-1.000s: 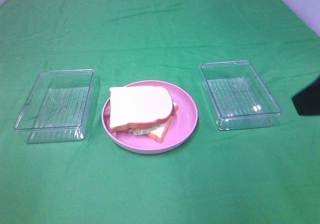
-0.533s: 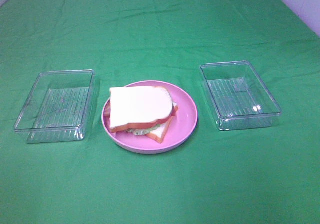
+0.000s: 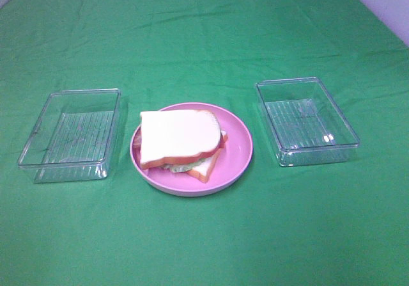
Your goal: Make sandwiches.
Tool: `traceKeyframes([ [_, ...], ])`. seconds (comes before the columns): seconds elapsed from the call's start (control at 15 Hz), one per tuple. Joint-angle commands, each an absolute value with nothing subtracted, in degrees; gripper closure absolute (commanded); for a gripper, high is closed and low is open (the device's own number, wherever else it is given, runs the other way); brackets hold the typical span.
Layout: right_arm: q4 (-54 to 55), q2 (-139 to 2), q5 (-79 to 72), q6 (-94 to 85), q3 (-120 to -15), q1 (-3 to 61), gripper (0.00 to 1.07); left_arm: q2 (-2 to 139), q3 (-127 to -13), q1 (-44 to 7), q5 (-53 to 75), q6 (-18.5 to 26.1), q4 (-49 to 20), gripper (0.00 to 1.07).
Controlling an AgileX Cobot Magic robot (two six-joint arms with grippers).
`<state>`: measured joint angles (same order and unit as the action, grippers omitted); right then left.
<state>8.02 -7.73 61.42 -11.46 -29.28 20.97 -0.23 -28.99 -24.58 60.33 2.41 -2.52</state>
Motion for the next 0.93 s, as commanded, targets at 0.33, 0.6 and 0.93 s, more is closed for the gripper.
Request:
traceKeyframes([
  [0.33, 8.1, -7.2, 61.2, -12.0, -29.1, 18.2, 0.31, -1.6, -28.6, -5.2, 59.9, 2.6, -2.8, 0.38],
  [0.6, 8.1, -5.0, 61.2, -12.0, -29.1, 0.7, 0.31, -1.6, -28.6, 6.5, 59.9, 2.6, -2.8, 0.38],
  [0.93, 8.3, 1.1, 61.2, -12.0, -29.1, -2.3, 0.31, -1.6, -28.6, 6.5, 59.9, 2.6, -2.8, 0.38],
])
